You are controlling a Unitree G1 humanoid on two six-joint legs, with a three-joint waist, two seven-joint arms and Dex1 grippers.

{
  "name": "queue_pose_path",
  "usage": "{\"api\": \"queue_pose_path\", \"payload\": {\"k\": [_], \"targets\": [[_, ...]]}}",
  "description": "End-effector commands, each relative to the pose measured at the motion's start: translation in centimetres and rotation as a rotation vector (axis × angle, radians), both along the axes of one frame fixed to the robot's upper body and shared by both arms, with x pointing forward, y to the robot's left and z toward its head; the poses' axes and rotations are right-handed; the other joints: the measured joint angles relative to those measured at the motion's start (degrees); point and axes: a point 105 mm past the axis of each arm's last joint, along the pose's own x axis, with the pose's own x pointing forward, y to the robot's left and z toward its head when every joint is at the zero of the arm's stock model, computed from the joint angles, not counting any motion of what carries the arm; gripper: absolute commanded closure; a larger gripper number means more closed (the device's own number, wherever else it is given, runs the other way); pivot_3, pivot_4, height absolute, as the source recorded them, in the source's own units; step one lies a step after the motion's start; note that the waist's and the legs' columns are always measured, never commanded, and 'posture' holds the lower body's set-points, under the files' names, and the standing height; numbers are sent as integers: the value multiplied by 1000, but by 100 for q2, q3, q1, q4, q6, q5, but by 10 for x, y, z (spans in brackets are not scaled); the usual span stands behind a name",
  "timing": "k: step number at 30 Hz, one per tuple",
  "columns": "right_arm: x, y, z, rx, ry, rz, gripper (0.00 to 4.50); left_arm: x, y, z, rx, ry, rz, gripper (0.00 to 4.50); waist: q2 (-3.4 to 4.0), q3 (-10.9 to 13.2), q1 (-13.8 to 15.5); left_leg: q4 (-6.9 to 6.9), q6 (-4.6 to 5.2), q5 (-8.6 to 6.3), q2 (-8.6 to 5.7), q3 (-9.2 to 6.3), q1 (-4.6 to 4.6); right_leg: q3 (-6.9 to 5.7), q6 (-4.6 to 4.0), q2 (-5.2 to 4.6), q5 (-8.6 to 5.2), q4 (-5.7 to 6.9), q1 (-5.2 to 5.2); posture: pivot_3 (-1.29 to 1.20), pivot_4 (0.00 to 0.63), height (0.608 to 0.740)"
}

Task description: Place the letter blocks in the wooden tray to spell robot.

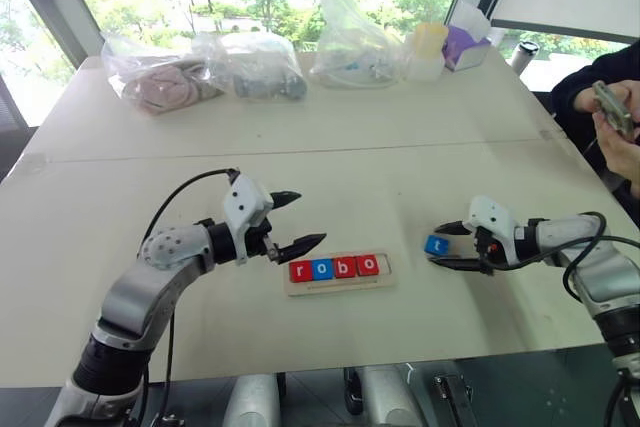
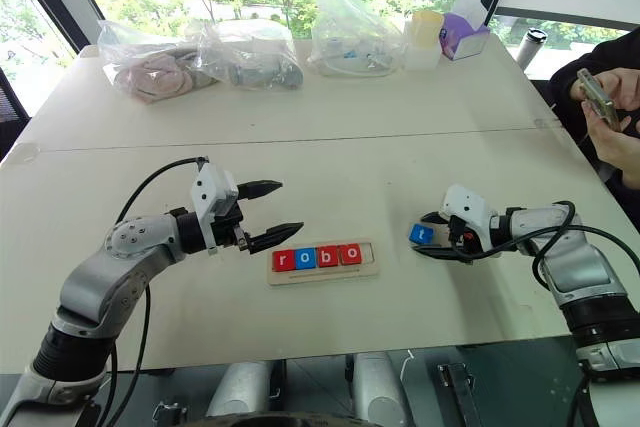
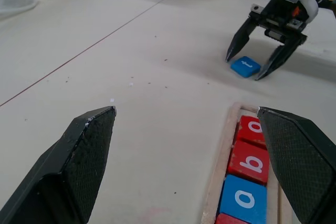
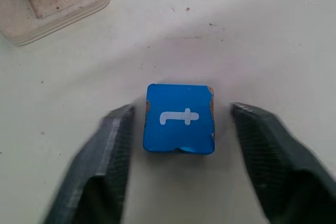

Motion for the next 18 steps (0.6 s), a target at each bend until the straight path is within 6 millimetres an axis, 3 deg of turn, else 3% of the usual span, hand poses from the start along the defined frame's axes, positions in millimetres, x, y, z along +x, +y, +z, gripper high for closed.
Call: {"api": "queue_pose_path", "payload": {"k": [1, 5, 9, 12, 18], "targets": [[-3, -1, 0, -19, -7, 17, 3317, -2, 0, 10, -5, -50, -12, 0, 0, 0, 2, 0, 0, 0, 0, 0, 0, 0, 0, 0, 0, 0, 0, 0, 150, 740], [-7, 12, 14, -128, -116, 171, 3327, -3, 1, 9, -2, -47, -14, 0, 3, -1, 5, 0, 0, 0, 0, 1, 1, 0, 0, 0, 0, 1, 0, 0, 150, 740], [-22, 42, 29, -68, -93, 305, 3327, -3, 0, 8, -2, -44, -16, 0, 5, 0, -2, -4, 0, 0, 0, 0, 0, 0, 0, 0, 0, 2, -2, 0, 150, 740], [-28, 58, 33, -64, -87, 378, 3327, -3, 0, 8, -3, -44, -17, 0, 4, 0, 7, -4, 0, 0, 1, 0, 2, 0, 1, 2, 0, 4, -2, 0, 150, 740], [-28, 69, 30, -72, -67, 422, 3327, -4, 1, 8, -3, -42, -11, 0, 4, 0, 19, 2, -1, 0, -1, 1, 0, 0, 0, -4, 0, 3, 0, 0, 150, 740]]}}
